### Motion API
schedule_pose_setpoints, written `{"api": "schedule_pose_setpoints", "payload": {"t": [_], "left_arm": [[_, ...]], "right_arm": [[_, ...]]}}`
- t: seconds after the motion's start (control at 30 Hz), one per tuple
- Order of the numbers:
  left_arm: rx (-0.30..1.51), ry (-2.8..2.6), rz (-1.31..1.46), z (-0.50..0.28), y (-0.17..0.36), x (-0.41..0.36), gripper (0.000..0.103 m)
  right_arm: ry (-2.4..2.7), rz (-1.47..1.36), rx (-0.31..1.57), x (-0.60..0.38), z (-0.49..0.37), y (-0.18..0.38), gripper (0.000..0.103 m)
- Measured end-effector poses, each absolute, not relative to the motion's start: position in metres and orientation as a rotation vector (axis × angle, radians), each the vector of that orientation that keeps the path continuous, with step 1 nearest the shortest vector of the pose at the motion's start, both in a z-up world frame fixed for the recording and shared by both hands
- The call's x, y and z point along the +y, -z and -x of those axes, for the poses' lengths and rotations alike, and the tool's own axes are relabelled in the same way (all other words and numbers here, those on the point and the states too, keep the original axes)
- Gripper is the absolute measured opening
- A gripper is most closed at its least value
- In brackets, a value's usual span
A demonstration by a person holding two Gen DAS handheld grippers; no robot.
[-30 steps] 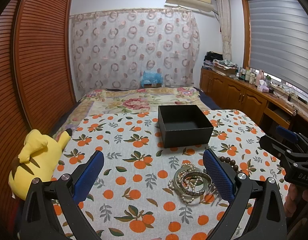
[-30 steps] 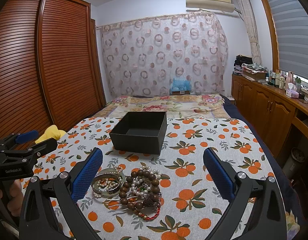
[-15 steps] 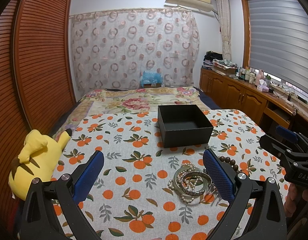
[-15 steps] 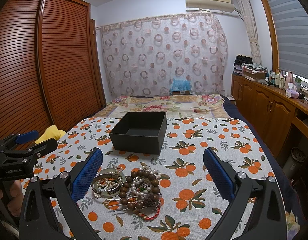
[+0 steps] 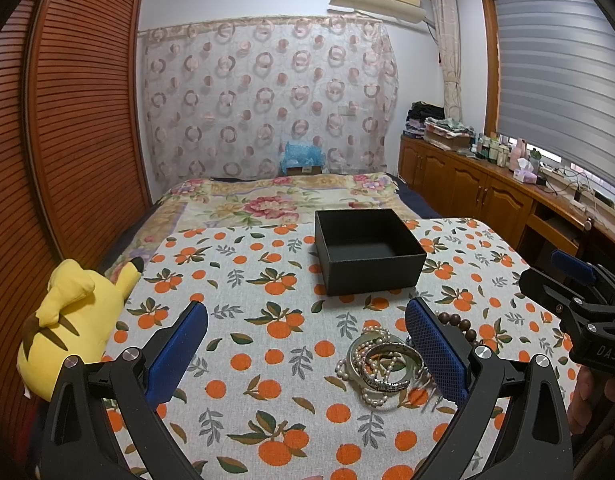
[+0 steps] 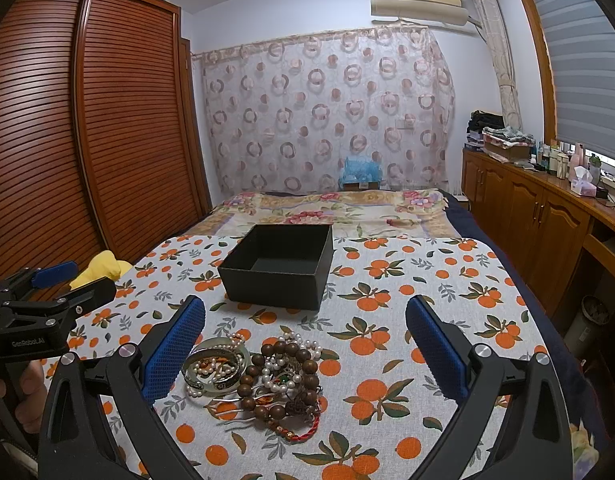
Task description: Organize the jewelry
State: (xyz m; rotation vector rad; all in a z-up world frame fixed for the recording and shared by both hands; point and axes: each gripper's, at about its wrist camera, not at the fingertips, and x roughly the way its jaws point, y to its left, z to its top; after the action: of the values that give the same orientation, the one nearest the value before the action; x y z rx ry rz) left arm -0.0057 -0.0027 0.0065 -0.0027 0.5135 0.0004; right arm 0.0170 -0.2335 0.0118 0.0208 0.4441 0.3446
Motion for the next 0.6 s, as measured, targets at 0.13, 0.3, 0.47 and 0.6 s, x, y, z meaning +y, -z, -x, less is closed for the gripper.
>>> {"api": "schedule_pose_setpoints", "payload": {"t": [0.13, 0.3, 0.47, 0.6], "left_arm": [[0.514, 0.000, 0.003, 0.006, -0.006, -0.003, 0.096], [0.510, 0.000, 0.004, 0.007, -0.009, -0.003, 0.096], [0.505, 0.003, 0.004, 0.011, -0.018, -0.006, 0.096], [0.507, 0.002, 0.004, 0.010, -0.017, -0.006, 0.096]], "right_arm": [[-0.345, -0.021, 0.444, -0.233, -0.017, -0.012, 0.101], [-0.345, -0.021, 0.443, -0.233, -0.017, -0.011, 0.101], [-0.345, -0.021, 0.443, -0.233, -0.016, -0.012, 0.101], [-0.344, -0.020, 0.443, -0.233, -0.016, -0.012, 0.101]]}}
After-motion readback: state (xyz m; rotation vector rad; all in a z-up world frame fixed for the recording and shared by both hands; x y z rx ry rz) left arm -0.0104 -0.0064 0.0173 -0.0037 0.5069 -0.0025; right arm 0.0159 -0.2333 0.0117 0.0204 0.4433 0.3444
